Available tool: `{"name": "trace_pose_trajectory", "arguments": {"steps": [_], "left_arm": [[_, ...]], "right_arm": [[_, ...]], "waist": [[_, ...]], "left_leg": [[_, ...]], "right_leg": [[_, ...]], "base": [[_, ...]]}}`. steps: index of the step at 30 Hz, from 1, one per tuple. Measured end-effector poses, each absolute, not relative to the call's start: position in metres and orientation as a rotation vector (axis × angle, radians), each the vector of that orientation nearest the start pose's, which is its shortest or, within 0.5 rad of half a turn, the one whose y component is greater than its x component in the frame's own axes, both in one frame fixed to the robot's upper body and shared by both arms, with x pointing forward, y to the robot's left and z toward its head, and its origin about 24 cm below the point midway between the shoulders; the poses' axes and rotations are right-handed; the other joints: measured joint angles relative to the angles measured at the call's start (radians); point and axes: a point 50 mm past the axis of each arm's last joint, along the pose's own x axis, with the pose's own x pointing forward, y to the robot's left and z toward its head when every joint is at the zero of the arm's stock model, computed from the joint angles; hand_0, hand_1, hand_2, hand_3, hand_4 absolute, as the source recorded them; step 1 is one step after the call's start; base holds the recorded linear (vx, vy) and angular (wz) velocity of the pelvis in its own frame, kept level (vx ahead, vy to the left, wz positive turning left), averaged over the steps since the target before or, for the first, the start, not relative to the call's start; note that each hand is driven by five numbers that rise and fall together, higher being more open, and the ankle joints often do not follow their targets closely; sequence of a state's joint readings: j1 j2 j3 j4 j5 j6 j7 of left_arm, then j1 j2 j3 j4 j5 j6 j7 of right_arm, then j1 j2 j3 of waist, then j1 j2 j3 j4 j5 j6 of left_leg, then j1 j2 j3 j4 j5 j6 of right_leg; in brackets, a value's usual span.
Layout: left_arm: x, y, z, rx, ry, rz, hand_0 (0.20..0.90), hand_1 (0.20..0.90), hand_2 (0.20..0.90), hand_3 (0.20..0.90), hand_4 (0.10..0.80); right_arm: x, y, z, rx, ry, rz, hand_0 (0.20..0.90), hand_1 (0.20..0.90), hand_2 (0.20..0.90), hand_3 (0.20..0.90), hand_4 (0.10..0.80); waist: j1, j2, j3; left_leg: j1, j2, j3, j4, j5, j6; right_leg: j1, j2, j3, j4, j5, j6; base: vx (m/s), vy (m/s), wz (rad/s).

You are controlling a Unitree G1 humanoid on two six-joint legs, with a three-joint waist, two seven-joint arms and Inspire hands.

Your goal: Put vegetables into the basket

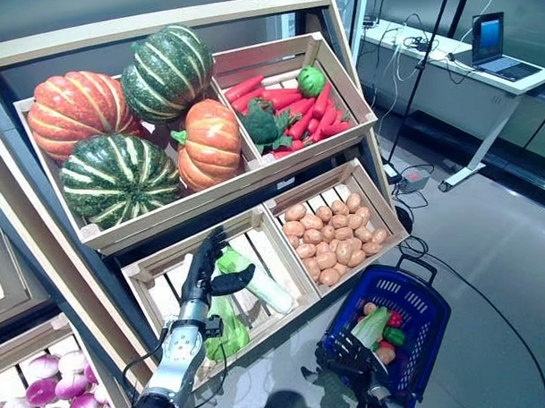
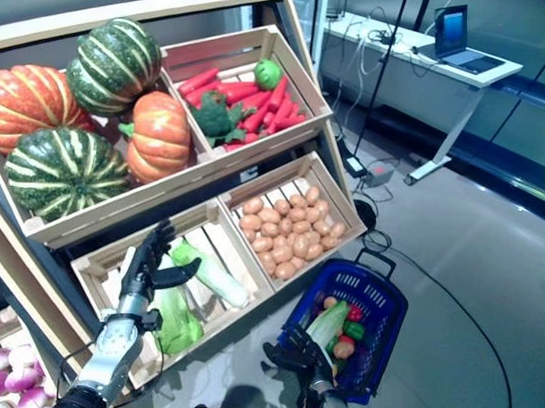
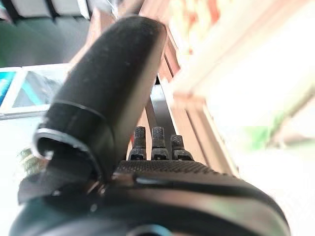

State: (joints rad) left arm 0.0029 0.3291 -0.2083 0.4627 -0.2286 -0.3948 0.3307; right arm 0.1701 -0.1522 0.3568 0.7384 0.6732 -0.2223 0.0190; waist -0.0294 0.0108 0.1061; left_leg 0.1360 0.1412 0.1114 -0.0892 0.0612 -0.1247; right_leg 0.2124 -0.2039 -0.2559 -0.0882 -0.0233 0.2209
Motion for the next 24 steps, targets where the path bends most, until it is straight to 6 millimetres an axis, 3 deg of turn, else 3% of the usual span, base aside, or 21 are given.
{"name": "trace_pose_trajectory", "arguments": {"steps": [6, 8, 10, 14, 24], "left_arm": [[0.233, 0.216, -0.026, 0.25, 0.117, 0.364, 0.9, 0.9, 0.9, 0.9, 0.8], [0.245, 0.217, -0.022, 0.289, 0.105, 0.417, 0.9, 0.9, 0.9, 0.9, 0.8], [0.274, 0.217, -0.003, 0.326, 0.04, 0.499, 0.9, 0.9, 0.9, 0.9, 0.8], [0.292, 0.218, 0.011, 0.351, -0.004, 0.591, 0.9, 0.9, 0.9, 0.9, 0.8], [0.304, 0.226, 0.014, 0.328, 0.053, 0.718, 0.9, 0.9, 0.9, 0.9, 0.8]], "right_arm": [[0.13, -0.156, -0.128, 0.358, 0.739, -0.098, 0.9, 0.9, 0.9, 0.9, 0.8], [0.141, -0.159, -0.124, 0.345, 0.711, -0.087, 0.9, 0.9, 0.9, 0.9, 0.8], [0.17, -0.162, -0.11, 0.321, 0.63, -0.055, 0.9, 0.9, 0.9, 0.9, 0.8], [0.201, -0.163, -0.094, 0.299, 0.545, -0.038, 0.9, 0.9, 0.9, 0.9, 0.8], [0.223, -0.177, -0.079, 0.282, 0.479, -0.068, 0.9, 0.9, 0.9, 0.9, 0.8]], "waist": [[-0.008, 0.004, 0.006], [-0.009, 0.003, 0.03], [-0.008, -0.003, 0.112], [-0.008, -0.016, 0.207], [-0.01, -0.02, 0.312]], "left_leg": [[-0.012, 0.001, 0.009, 0.007, 0.0, 0.001], [-0.057, 0.001, 0.012, 0.047, -0.006, 0.008], [-0.157, 0.0, 0.005, 0.161, -0.026, 0.016], [-0.282, 0.002, 0.001, 0.365, -0.104, 0.025], [-0.5, 0.012, -0.024, 0.598, -0.145, 0.034]], "right_leg": [[-0.04, -0.003, 0.021, 0.041, -0.005, -0.006], [-0.099, -0.012, 0.032, 0.102, -0.019, -0.006], [-0.2, -0.028, 0.052, 0.221, -0.043, -0.014], [-0.334, -0.058, 0.088, 0.421, -0.117, -0.031], [-0.573, -0.076, 0.147, 0.685, -0.172, -0.044]], "base": [[-0.058, 0.076, -0.07], [-0.205, 0.057, -0.07], [-0.187, 0.035, 0.0], [-0.114, 0.04, -0.08], [-0.103, 0.037, -0.02]]}}
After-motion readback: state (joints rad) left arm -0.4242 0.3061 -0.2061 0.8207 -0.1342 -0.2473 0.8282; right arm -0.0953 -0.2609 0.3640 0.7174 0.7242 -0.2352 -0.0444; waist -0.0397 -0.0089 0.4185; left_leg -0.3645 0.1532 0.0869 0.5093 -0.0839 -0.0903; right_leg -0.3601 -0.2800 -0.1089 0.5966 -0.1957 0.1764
